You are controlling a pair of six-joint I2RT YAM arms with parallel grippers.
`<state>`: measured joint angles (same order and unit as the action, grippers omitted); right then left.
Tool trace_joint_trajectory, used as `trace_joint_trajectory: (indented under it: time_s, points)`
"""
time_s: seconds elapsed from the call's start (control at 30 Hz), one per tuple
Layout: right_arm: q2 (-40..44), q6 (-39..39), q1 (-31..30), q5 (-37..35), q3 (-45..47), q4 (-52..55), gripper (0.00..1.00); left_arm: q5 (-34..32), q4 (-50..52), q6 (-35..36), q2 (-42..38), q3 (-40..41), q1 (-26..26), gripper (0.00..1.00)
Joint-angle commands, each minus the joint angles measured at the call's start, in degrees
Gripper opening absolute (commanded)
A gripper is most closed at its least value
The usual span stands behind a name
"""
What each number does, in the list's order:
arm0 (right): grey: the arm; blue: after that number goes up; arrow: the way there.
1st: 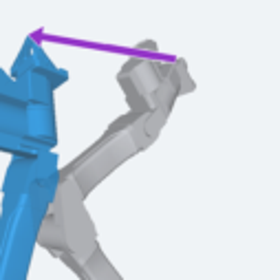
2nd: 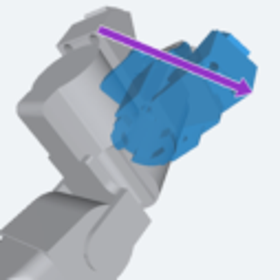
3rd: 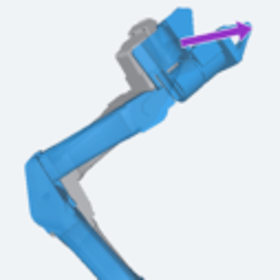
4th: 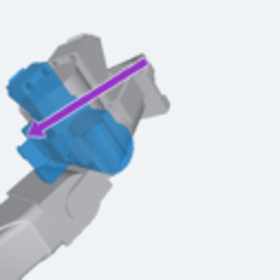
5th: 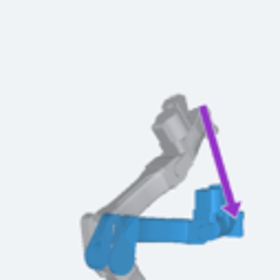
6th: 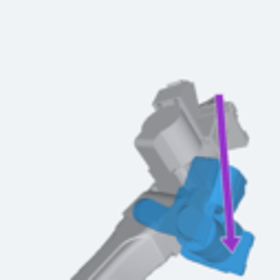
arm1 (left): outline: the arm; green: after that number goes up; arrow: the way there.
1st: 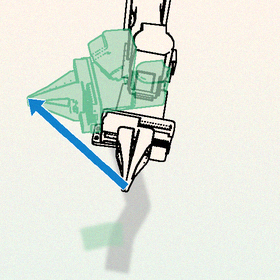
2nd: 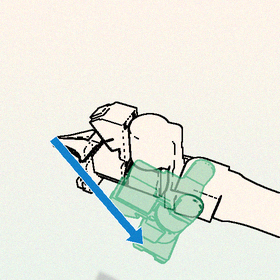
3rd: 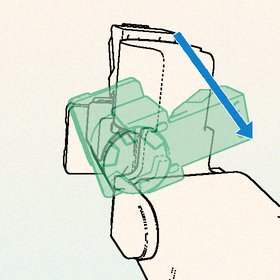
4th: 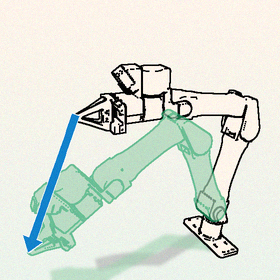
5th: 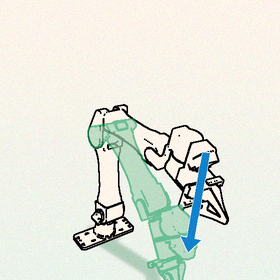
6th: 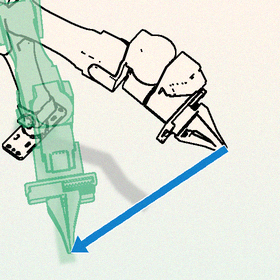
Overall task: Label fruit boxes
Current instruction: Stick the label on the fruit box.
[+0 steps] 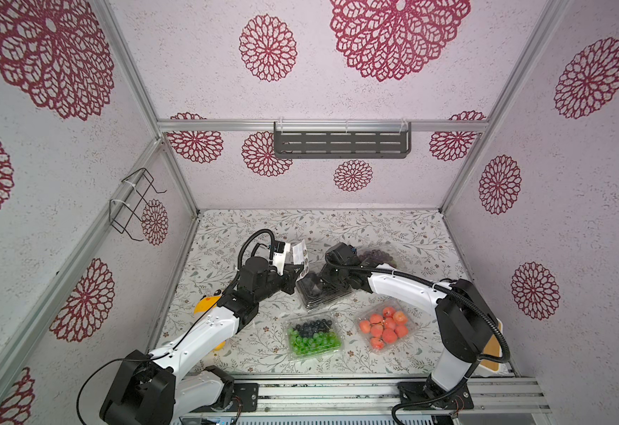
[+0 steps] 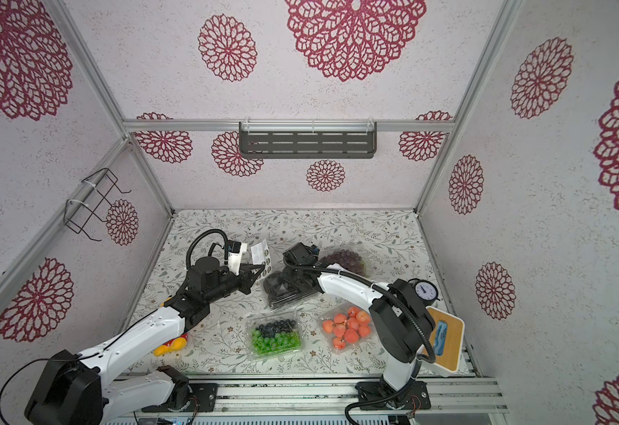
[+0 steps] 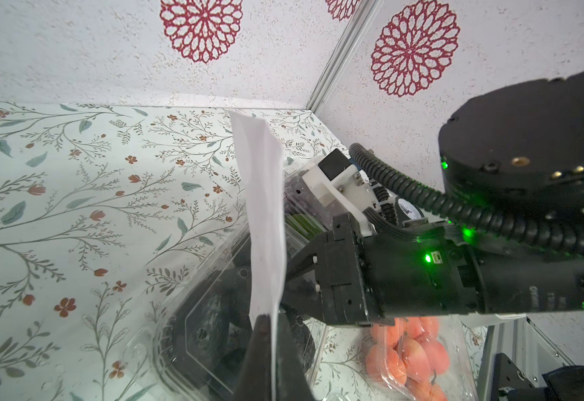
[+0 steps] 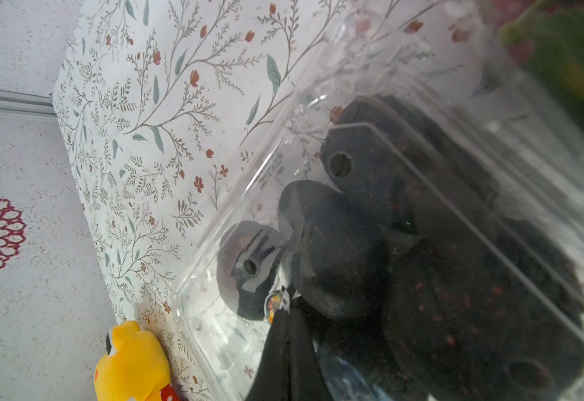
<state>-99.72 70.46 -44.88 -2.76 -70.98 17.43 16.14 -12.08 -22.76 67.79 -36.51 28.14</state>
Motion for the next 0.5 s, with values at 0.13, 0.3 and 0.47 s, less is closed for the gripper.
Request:
trace_joint_trajectory:
  time_s: [0.13, 0.3, 0.47]
  points:
    - [-0.79, -2.29, -0.03, 1.18, -4.62, 9.78, 0.00, 0.87, -0.87, 0.53, -2.16, 1.00, 0.07, 0.00]
    - [-2.91, -5.19, -0.03, 0.58, -8.10, 15.38, 0.00, 0.65, -0.01, 0.53, -4.25, 1.59, 0.09, 0.00]
    - [-5.63, -6.40, -0.03, 2.58, -9.75, 18.92, 0.02, 1.07, 0.39, 0.73, -5.81, 2.06, 0.07, 0.00]
